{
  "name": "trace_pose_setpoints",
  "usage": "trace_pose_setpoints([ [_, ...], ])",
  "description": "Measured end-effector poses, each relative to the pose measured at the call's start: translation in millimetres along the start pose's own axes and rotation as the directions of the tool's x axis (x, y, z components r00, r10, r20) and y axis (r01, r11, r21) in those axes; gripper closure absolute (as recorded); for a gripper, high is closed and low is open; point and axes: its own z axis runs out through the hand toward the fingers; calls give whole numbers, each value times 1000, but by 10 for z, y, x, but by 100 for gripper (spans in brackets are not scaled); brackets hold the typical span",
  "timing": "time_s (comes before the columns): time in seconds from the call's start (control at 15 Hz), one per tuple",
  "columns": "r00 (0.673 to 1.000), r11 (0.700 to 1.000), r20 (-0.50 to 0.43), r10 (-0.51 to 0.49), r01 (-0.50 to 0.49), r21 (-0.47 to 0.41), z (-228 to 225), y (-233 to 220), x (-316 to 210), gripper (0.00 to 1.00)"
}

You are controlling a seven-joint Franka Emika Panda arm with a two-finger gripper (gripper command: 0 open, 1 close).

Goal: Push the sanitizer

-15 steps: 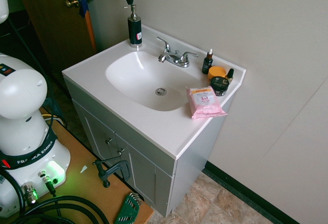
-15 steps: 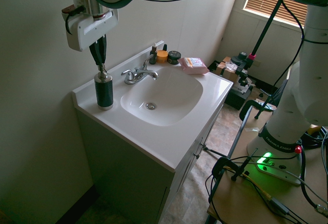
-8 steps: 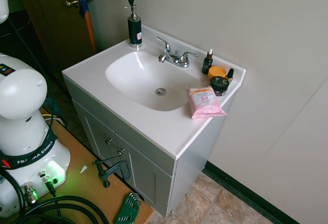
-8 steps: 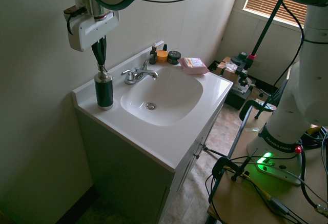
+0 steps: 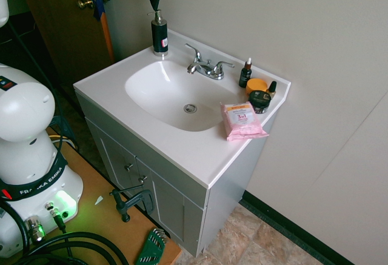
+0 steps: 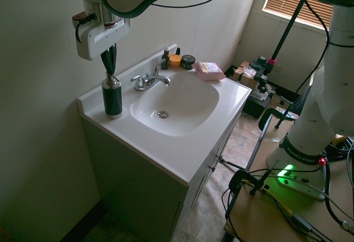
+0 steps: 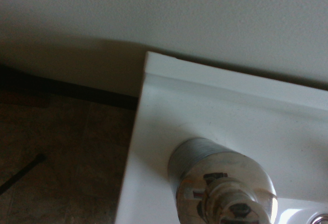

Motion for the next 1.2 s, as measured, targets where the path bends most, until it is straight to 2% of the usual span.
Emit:
trace_pose_setpoints([
  [0.07,1000,1000,3,5,-5,10,-22,5,4,100],
  [0.13,1000,1000,2,13,-13,27,-95,19,16,0],
  [0.33,998,995,1,58,-58,79,-447,293,172,0],
  [0.53,995,992,14,96,-97,79,-574,837,241,0],
  [0.93,990,990,30,141,-142,27,-89,1920,94,0],
  [1.2,987,988,40,156,-156,13,147,2420,-123,0],
])
